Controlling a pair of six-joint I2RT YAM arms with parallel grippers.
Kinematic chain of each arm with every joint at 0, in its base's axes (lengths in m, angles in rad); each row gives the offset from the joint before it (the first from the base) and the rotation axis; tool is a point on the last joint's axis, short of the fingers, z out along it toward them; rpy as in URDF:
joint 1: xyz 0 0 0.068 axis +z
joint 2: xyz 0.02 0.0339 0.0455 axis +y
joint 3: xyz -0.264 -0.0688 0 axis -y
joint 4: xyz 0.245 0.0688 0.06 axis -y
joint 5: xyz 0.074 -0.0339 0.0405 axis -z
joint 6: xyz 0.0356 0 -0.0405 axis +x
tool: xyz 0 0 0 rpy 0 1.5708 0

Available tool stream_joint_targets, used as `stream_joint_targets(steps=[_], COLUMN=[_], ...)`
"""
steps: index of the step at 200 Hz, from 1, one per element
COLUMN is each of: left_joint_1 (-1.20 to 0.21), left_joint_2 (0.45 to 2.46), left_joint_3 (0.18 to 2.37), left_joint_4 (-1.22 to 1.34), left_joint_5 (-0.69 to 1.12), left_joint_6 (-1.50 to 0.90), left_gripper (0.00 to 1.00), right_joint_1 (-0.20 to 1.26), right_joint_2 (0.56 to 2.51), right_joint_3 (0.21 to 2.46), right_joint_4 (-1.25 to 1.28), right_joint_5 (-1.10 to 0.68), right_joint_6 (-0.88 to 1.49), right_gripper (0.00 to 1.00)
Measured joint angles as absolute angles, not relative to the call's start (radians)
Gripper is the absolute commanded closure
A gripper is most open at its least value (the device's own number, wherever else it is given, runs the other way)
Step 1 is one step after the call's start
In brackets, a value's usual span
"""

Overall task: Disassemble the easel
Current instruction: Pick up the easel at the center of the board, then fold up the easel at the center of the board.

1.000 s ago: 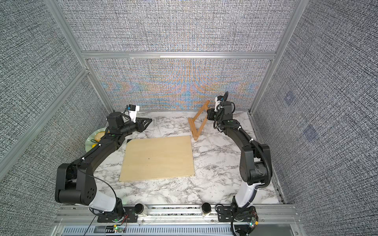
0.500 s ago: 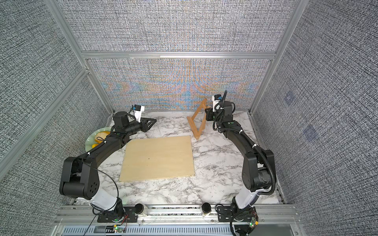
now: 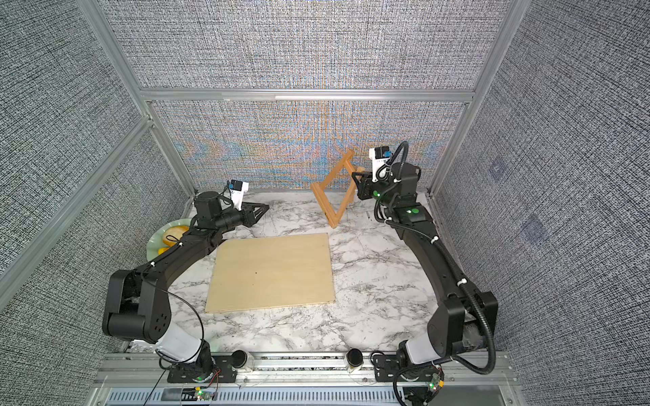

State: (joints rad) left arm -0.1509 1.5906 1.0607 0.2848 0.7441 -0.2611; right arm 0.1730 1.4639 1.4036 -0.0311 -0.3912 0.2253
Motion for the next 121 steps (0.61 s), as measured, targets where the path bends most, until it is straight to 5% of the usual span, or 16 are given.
stream_joint_targets(steps=[121], left_joint_1=[-0.152], left_joint_2=[1.601], left_joint_3=[1.064], left_joint_4=[0.282], left_joint_5=[0.762], left_joint_6=[-0.252], left_gripper=[0.72], right_joint_1=[0.091], right_joint_2=[1.193], right_joint_3=[1.171], right_joint_4=[-0.313], right_joint_5=[-0.524], right_joint_6=[0.309], right_gripper=[1.0])
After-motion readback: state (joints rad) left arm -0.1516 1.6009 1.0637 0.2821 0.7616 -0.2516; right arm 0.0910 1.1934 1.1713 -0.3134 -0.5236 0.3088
